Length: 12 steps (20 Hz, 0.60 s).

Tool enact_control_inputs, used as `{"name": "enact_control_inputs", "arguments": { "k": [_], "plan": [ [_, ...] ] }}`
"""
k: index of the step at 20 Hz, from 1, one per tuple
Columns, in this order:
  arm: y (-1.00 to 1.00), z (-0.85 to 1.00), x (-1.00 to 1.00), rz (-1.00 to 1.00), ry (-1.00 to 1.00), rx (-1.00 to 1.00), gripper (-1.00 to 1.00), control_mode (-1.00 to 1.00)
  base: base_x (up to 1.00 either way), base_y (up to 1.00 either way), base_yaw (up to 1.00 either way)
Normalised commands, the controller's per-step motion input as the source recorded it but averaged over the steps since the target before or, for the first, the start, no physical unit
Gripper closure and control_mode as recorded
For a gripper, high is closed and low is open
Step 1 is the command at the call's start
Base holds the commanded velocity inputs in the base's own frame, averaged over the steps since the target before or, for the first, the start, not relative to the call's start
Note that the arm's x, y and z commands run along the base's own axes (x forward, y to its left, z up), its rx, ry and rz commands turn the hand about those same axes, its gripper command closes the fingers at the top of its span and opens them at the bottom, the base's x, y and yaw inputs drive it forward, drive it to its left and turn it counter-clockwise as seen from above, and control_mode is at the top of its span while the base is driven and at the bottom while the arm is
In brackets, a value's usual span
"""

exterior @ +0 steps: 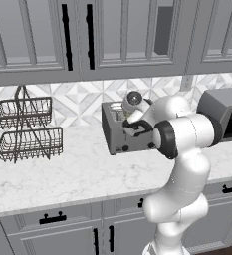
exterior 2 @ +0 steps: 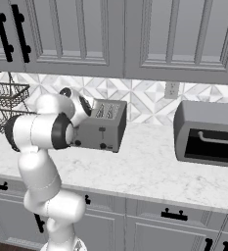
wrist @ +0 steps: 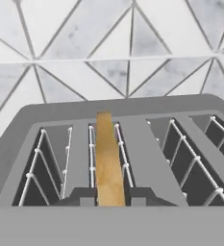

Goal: Start the toaster. Once the lever pops up, take the bread to the plate on the dining counter.

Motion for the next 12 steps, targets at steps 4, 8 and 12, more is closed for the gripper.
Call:
{"name": "enact_control_inputs", "arguments": {
  "k": [4, 8, 12],
  "plan": [
    [0.00, 0.60, -0.50, 0.00, -0.19, 0.00, 1.00, -1.00, 0.00, 0.00, 0.00],
    [0.00, 0.74, -0.54, 0.00, -0.14, 0.00, 1.00, -1.00, 0.00, 0.00, 0.00],
    [0.00, 0.75, -0.56, 0.00, -0.04, 0.00, 1.00, -1.00, 0.00, 0.00, 0.00]
  ]
}}
